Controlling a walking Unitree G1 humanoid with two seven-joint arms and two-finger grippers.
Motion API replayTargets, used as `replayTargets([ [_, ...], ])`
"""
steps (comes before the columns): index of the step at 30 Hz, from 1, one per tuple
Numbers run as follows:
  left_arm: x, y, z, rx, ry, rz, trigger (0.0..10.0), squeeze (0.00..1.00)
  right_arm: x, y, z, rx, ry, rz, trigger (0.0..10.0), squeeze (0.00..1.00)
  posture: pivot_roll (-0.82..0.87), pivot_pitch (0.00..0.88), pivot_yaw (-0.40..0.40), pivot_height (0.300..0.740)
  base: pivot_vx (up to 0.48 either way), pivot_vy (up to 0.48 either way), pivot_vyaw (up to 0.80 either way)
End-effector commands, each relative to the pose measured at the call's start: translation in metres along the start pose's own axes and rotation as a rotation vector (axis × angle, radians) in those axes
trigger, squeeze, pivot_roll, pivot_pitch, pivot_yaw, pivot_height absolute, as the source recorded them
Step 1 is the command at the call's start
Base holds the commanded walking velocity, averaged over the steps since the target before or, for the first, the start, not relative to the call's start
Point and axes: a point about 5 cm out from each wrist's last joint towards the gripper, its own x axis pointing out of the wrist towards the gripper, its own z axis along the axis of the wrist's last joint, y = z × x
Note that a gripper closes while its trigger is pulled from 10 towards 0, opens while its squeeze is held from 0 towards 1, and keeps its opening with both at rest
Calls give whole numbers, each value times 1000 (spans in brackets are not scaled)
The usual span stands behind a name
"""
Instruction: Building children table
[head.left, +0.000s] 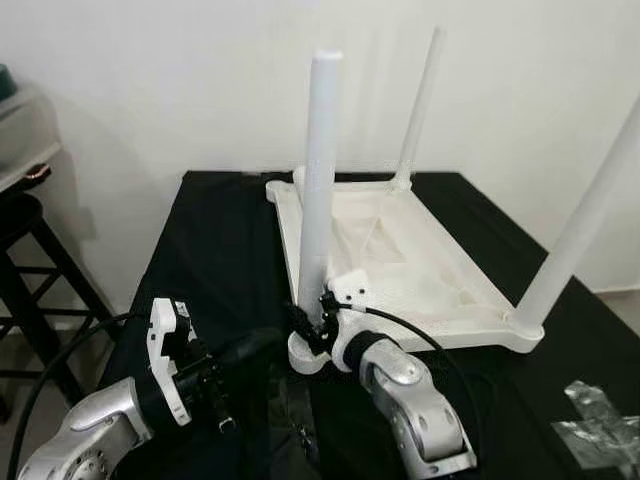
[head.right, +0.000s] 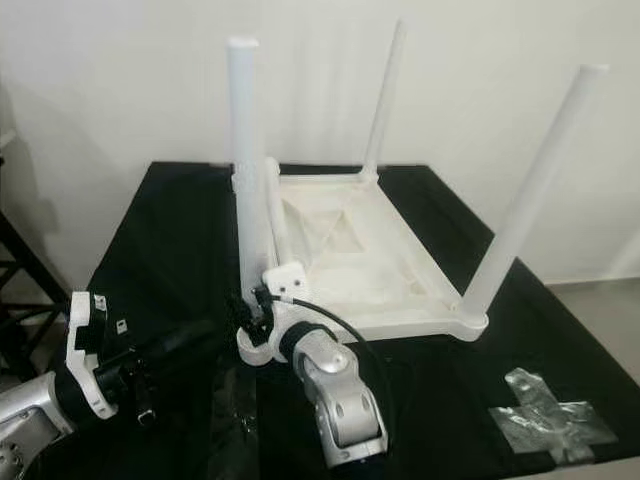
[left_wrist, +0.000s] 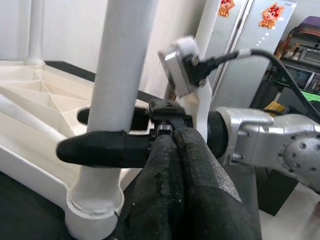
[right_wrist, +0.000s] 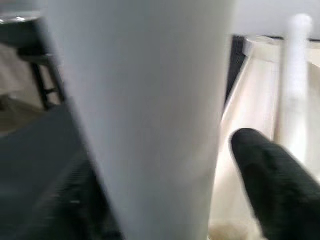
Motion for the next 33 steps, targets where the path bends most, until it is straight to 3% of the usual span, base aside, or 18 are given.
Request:
replayTargets([
  [1,0,1,-1,-6,9,-4,10000,0,2,2,7,5,-31,91,10000,1000,91,0,-69,740,0,0,0],
  [2,0,1,-1,-5,9,-3,10000,0,3,3,11,-5,-47,158,10000,0,92,0,-69,740,0,0,0],
  [3,1,1,-1,-5,9,-3,10000,0,2,2,17,-39,-64,245,10000,0,92,0,-69,740,0,0,0],
  [4,1,1,-1,-5,9,-3,10000,0,2,2,17,-39,-64,245,10000,0,92,0,-69,740,0,0,0],
  [8,2,0,-2,-5,11,-3,10000,0,-4,-22,36,-198,-64,523,10000,0,111,0,-70,740,0,0,0],
  [16,2,1,-2,-6,13,-2,10000,0,-6,-42,47,-251,-11,680,10000,0,117,0,-67,740,0,0,0],
  [17,2,1,-2,-7,14,-2,10000,0,-5,-48,52,-252,-4,721,3882,0,119,0,-67,740,0,0,0],
  [18,2,1,-2,-7,15,-3,10000,0,-4,-52,54,-252,-2,730,1843,0,124,0,-66,740,0,0,0],
  [21,2,1,-2,-7,15,-3,10000,0,-3,-54,55,-251,-1,734,1843,0,124,0,-66,740,0,0,0],
  [22,2,1,-2,-7,15,-3,10000,0,-1,-57,57,-242,-4,738,0,0,125,0,-65,740,0,0,0],
  [33,2,1,-3,-9,19,-3,10000,0,0,-64,50,-228,15,806,0,0,128,0,-61,740,0,0,0],
])
